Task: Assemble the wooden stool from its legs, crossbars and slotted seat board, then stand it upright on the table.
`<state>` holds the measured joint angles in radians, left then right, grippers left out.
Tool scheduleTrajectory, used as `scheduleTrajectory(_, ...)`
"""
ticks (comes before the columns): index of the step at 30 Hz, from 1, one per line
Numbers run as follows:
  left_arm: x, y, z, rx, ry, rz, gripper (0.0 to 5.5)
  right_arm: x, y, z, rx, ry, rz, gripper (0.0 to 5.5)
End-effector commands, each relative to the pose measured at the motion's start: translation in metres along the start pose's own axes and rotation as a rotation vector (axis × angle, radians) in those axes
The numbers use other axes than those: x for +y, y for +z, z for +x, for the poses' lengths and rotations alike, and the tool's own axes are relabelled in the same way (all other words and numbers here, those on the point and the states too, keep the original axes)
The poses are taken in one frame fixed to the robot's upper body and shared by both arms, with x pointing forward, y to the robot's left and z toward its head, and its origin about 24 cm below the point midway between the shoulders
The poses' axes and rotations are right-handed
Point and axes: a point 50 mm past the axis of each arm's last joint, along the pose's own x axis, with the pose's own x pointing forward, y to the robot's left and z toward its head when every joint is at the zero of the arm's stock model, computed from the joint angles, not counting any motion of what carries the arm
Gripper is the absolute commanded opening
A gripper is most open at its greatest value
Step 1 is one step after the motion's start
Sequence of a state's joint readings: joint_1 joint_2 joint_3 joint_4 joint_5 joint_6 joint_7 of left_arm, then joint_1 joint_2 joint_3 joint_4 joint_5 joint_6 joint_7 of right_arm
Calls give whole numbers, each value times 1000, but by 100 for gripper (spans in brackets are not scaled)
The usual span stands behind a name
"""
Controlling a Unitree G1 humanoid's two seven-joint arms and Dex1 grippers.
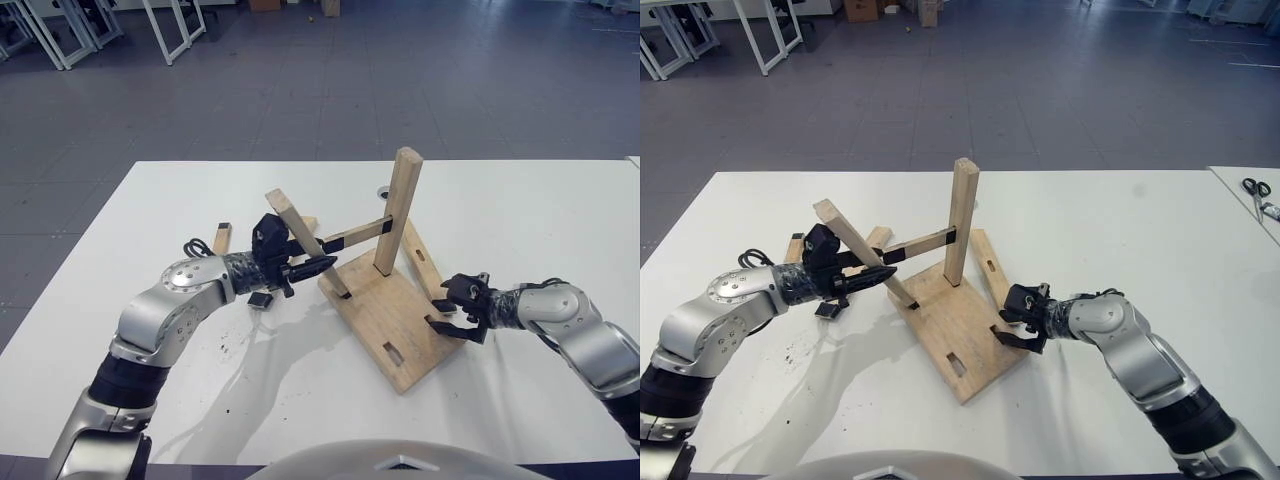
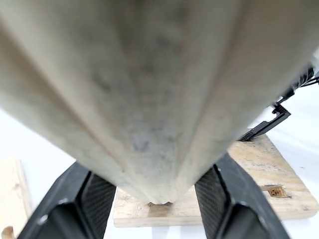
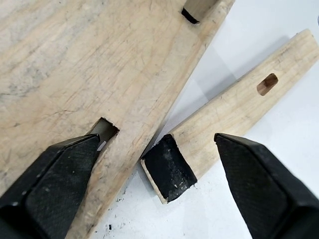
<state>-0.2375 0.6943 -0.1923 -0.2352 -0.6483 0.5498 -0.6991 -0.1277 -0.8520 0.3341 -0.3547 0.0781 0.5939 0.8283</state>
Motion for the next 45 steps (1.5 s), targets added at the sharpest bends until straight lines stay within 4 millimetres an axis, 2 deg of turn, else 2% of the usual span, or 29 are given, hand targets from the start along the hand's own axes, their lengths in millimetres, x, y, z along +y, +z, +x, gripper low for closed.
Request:
scheduleTrajectory(1, 13, -64, -17, 409, 131, -70, 205, 7, -6, 8, 36, 22, 13, 426)
scheduleTrajectory(9, 18, -78, -18, 362, 157, -260, 205, 7, -6, 8, 36, 24, 15, 426)
scheduleTrajectory(18, 29, -85, -12, 518, 115, -131, 205, 9, -3, 10, 27, 27, 14, 426)
scheduleTrajectory(23, 20, -87, -6, 525, 101, -93, 205, 9, 0, 9, 15, 32, 8, 426)
scheduleTrajectory(27, 17, -102, -11, 549, 143, -100, 205, 7, 7, 5, -20, 31, 24, 426)
scheduleTrajectory(29, 18, -101, -12, 541, 142, -105, 205, 4, 15, 2, -66, 18, 76, 389)
scheduleTrajectory(33, 21, -98, -12, 530, 145, -93, 205, -14, 53, -4, -318, -110, 281, 307)
scheduleTrajectory(38, 20, -97, -8, 525, 131, -83, 205, -15, 115, -20, -613, -178, 391, 220)
scheduleTrajectory(40, 19, -97, -8, 521, 133, -86, 205, -14, 147, -18, -772, -179, 451, 182)
scheduleTrajectory(42, 18, -97, -4, 516, 125, -85, 205, -16, 170, -9, -850, -262, 438, 159)
scheduleTrajectory(45, 16, -94, 0, 509, 103, -76, 205, -29, 187, 1, -904, -419, 418, 159)
